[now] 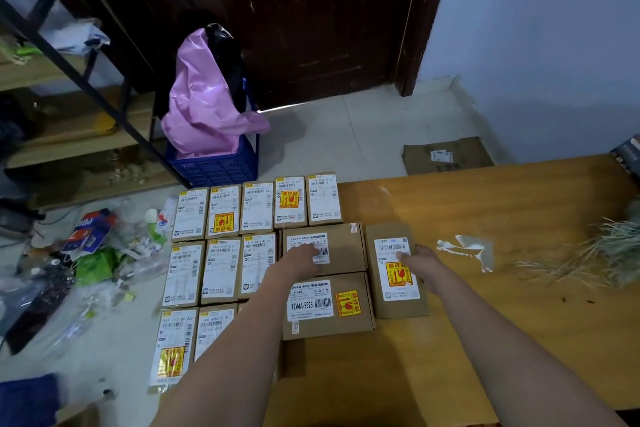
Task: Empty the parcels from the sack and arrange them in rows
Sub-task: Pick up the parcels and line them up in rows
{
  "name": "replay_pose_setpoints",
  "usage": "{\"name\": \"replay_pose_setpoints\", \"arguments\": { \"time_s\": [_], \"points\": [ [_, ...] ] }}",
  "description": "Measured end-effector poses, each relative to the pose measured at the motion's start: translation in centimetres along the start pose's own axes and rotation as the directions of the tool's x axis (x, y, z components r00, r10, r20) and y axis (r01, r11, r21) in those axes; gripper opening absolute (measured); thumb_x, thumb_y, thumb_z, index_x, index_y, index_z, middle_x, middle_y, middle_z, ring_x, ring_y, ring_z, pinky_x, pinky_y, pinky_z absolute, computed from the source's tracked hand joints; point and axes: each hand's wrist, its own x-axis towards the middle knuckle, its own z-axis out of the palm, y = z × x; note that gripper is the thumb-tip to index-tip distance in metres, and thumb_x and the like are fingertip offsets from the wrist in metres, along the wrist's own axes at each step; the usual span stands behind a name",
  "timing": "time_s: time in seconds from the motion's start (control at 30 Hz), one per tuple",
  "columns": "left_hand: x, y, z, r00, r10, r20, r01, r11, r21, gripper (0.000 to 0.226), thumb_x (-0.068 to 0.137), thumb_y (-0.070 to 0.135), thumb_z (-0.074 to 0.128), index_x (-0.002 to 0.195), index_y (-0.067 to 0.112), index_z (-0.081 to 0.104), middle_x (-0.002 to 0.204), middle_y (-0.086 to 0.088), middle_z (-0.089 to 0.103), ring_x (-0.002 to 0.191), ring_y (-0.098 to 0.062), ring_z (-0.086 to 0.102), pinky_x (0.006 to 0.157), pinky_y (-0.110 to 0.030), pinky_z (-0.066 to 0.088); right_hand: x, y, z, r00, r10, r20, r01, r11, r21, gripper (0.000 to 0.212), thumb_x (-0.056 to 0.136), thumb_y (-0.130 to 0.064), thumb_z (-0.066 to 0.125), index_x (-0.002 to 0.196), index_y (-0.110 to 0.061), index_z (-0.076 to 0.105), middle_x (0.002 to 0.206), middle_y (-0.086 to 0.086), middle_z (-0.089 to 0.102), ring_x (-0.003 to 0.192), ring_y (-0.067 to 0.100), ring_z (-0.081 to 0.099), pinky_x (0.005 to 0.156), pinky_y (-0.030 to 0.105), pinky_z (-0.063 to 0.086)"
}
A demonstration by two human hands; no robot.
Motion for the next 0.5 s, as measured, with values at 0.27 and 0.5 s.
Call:
{"name": "replay_pose_setpoints", "arguments": {
  "time_s": [0.27,0.5],
  "points": [
    [-0.2,-0.1,-0.3,0.995,-0.025,0.099,0.018,0.997,0.076,0.064,0.097,0.034,0.052,0.155,0.024,0.029,0.165,0.010,0.006,0.150,-0.021,0.019,0.120,-0.044,0.023,-0.2,0.2,0.5,0.999,-0.008,-0.032,0.007,1.000,-0.007,0.027,0.099,-0.022,0.059,0.123,-0.011,0.062,0.117,0.012,0.069,0.104,0.031,0.067,0.093,0.047,0.053],
    [-1.1,0.1,-0.8,0.997,-0.023,0.068,0.027,0.998,-0.060,0.062,0.099,0.034,0.049,0.156,0.025,0.025,0.163,0.000,0.020,0.149,-0.024,0.024,0.118,-0.040,0.023,-0.6,-0.2,0.3,0.998,0.004,-0.063,-0.002,1.000,0.026,0.028,0.095,-0.019,0.066,0.120,-0.006,0.063,0.111,0.014,0.071,0.097,0.031,0.070,0.089,0.047,0.056]
  ]
}}
